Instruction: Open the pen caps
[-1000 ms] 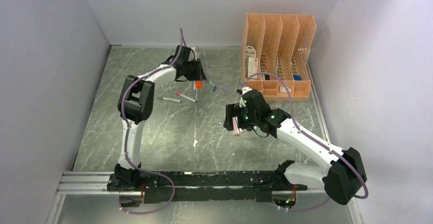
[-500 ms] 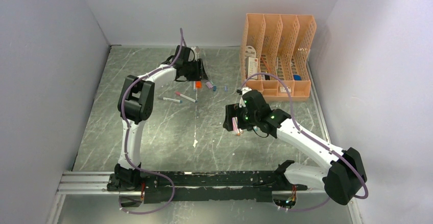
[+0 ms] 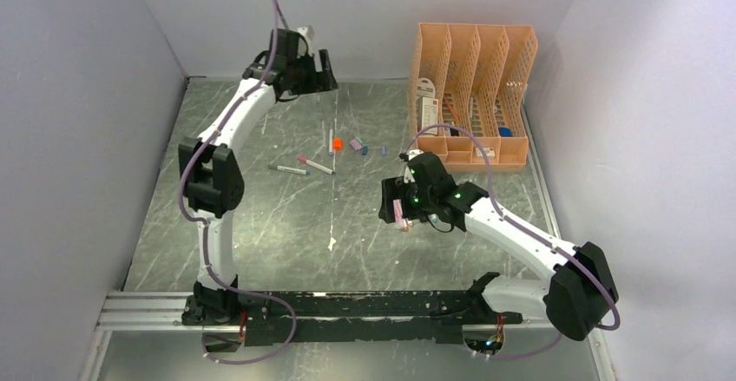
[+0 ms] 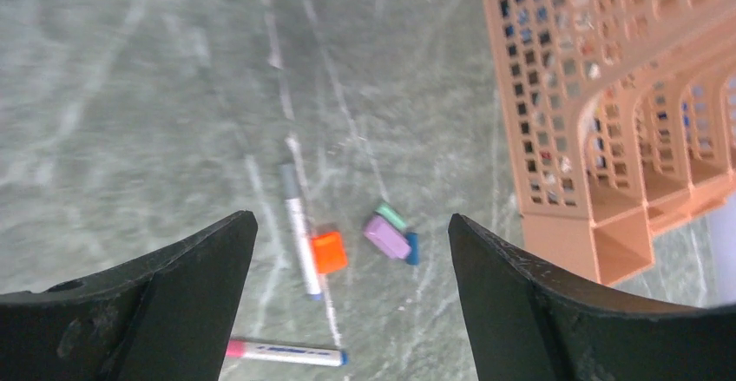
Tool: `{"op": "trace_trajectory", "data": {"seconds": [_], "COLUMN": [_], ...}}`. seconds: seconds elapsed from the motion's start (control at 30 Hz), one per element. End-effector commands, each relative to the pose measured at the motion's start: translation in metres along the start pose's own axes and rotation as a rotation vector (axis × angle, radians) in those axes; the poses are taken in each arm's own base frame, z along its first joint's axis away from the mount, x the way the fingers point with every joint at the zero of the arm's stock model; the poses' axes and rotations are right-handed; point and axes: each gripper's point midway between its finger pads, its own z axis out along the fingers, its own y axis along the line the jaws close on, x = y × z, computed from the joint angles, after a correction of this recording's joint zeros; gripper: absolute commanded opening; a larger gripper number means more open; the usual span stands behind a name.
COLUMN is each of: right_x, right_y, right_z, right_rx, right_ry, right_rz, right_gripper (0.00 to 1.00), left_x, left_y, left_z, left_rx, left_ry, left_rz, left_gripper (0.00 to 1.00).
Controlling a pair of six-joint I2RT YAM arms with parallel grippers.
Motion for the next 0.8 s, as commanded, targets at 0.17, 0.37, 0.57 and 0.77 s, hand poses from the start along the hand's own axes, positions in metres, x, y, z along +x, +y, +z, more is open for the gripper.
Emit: {"op": "trace_trajectory", "data": {"seconds": [0.17, 0.37, 0.57, 0.77], "right_x": [-0.01, -0.007, -0.008, -0.007], "right_y": [-0.005, -0.006, -0.007, -0.008], "right_z": [0.022, 0.031, 0.029, 0.024], "right_rx": [0.001, -0.009, -0.005, -0.007], "right_ry": [0.029, 0.044, 0.043, 0.038], "right_rz": [-0.008, 0.006, 0.005, 0.008], "right_gripper": [0.84, 0.82, 0.82, 0.81], "left_x": [0.014, 0.029, 0.051, 0.071], "left_y": [0.067, 0.071, 0.064, 0.062], "left_z": [0.001, 0.021, 0.047, 0.067], "left_rx": [-0.239, -0.256, -0.262, -0.262], "left_ry": [0.057, 0.093, 0.132, 0.157], "left_rz": [0.04, 0.059, 0.08, 0.071], "left_gripper": [0.83, 0.77, 0.77, 0.82]}}
